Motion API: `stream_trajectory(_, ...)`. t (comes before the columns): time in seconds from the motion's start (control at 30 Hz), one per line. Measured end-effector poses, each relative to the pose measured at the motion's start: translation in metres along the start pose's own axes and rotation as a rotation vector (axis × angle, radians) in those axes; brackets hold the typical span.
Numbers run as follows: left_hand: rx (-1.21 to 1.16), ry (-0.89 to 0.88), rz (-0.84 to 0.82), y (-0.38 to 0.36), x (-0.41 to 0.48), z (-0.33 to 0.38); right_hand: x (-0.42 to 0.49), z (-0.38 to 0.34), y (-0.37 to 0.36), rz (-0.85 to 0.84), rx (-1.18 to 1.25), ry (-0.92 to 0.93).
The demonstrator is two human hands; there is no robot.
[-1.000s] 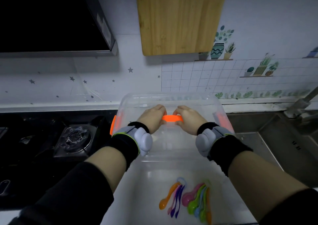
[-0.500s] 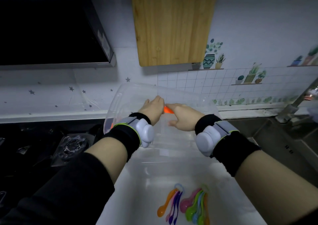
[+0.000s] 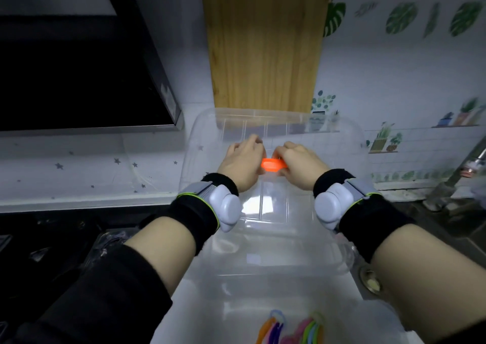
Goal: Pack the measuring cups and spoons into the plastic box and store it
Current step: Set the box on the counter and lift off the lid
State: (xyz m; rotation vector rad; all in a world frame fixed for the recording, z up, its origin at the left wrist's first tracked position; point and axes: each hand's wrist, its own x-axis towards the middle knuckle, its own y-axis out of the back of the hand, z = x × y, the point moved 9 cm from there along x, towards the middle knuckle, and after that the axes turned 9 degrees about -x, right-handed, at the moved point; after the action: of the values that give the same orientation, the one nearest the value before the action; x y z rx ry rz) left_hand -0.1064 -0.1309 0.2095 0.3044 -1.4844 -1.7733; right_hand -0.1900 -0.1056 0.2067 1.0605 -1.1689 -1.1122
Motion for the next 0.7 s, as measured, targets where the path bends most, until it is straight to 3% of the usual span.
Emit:
stream_trajectory(0.1,0.044,-0.045,0.091,0.033,0.012,0.007,0.004,-0.001,0.019,0.126,-0.136,0.021)
stream_trajectory(0.23,0.139,-0.105,0.491,0.105,0.018,0.015,0.009,-0.002,0.042,0.295,-0.247,0.020)
stream_trajectory(0.3,0.240,-0.083,0.613,0.130,0.022,0.014,0.014,-0.003,0.051,0.352,-0.276,0.019)
stream_trajectory(0.43,0.362,0.017,0.594,0.148,0.043,0.003,0.026,-0.004,0.058,0.420,-0.292,-0.018)
stream_trajectory(0.7,0.216,0.079,0.479,0.136,0.073,-0.018,0.054,-0.002,0.036,0.406,-0.230,-0.067)
